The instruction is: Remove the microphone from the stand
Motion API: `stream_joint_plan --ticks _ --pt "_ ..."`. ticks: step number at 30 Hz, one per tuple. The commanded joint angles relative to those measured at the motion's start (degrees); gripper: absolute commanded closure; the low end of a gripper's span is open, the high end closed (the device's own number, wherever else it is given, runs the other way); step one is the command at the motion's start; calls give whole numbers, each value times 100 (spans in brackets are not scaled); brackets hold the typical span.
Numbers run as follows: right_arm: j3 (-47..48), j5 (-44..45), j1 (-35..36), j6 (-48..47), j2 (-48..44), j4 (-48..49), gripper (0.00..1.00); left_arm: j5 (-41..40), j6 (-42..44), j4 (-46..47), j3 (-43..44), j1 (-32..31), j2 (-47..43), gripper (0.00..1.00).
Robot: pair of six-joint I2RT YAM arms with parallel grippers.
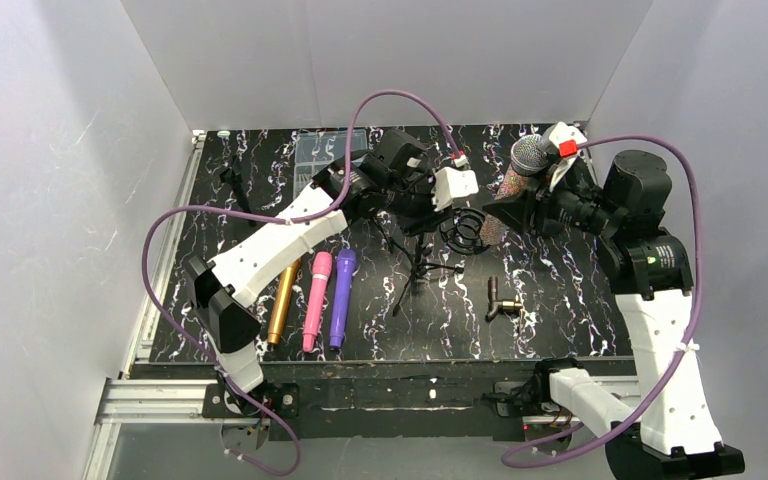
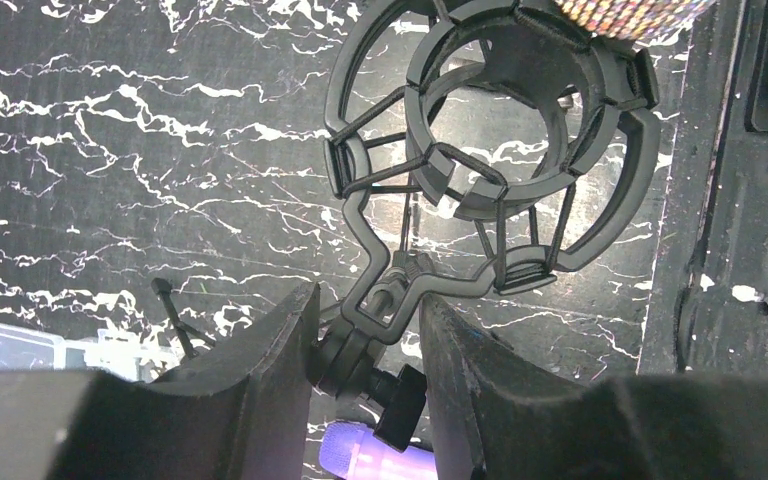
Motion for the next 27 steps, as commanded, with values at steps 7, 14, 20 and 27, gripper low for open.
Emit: stream_joint_plan --ticks 7,14,20,27 --pt "185 10 -123 -31 -306 82 99 -308 -328 -800 -150 85 96 100" --pt "187 84 -209 -92 -403 -35 99 -311 -676 -717 934 243 871 100" --pt "-12 105 -222 -249 -641 -330 99 -532 -633 -600 2327 267 2007 100" --pt "-61 114 -231 -192 -588 -271 99 -767 -571 -246 2618 277 2320 69"
